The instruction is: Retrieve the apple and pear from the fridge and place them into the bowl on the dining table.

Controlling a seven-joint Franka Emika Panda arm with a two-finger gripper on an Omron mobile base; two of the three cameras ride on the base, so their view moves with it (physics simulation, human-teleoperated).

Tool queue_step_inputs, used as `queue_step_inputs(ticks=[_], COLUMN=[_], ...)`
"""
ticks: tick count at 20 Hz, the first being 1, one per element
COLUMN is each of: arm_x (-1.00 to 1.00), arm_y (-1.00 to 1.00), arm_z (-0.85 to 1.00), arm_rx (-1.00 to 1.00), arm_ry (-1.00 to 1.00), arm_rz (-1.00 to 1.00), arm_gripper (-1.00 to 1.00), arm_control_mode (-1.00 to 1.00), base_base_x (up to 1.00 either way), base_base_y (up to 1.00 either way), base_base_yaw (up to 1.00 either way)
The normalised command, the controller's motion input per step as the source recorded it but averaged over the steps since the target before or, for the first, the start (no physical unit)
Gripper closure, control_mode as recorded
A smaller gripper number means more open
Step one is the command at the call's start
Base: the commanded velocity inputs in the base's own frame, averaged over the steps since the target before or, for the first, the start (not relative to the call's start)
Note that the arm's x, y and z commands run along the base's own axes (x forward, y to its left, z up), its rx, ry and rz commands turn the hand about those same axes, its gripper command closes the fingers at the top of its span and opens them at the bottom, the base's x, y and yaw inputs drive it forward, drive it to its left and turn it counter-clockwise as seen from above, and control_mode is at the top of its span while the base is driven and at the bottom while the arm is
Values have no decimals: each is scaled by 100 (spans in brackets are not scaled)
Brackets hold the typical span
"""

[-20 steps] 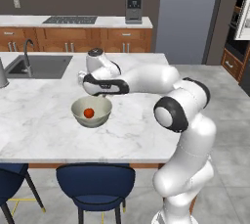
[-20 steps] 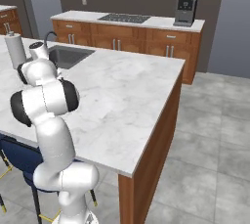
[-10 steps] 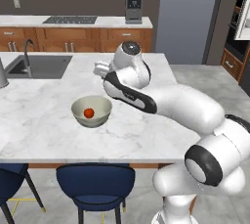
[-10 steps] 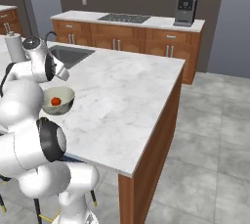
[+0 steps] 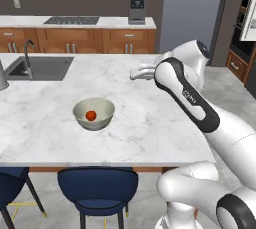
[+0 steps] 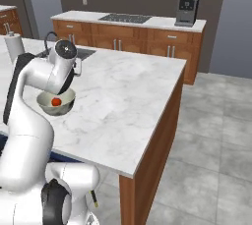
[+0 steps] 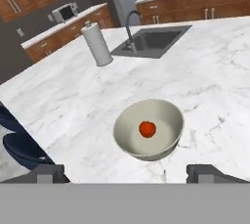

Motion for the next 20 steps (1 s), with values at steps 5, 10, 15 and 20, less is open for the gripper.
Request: queue_step_inputs(ticks=[5, 10, 15, 20], arm_x=[-89, -63, -94, -68], arm_y=[-9, -8, -43, -35], arm_z=[65, 32, 8, 0], arm_rx=[-11, -12, -3, -4], arm_ry=[-1, 7, 0, -1], arm_rz=[12, -2, -4, -6], arm_gripper=[-100, -100, -100, -100], arm_control_mode=[-100, -100, -100, -100], base_base_x=[0, 0, 0, 0], base_base_y=[0, 0, 0, 0], base_base_yaw=[0, 0, 0, 0])
